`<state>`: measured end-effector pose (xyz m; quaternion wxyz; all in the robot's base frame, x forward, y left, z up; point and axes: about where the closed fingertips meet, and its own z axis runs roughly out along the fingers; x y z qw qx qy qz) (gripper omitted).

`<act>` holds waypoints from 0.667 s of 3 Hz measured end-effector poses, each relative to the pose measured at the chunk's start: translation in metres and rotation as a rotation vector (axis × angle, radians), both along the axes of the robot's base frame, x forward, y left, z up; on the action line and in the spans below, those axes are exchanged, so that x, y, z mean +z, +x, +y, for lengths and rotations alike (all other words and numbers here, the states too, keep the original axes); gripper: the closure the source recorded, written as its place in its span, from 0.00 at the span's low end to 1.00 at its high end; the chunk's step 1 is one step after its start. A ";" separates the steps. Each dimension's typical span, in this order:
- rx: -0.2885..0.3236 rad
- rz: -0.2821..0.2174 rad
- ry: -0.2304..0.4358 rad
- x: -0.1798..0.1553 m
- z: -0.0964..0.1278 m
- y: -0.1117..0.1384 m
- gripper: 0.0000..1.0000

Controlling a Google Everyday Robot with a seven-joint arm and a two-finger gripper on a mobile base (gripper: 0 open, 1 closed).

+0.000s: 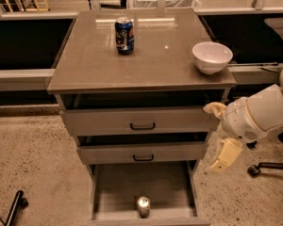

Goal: Pick 7up can from bottom drawer and place on counter

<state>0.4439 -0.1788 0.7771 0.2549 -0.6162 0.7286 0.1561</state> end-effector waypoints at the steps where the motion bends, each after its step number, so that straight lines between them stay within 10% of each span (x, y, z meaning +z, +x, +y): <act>1: 0.000 0.091 0.115 -0.114 0.014 -0.010 0.00; 2: 0.019 0.050 0.238 -0.178 0.021 -0.015 0.00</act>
Offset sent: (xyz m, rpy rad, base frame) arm -0.0223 0.0238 -0.2533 0.3809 -0.0251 0.0626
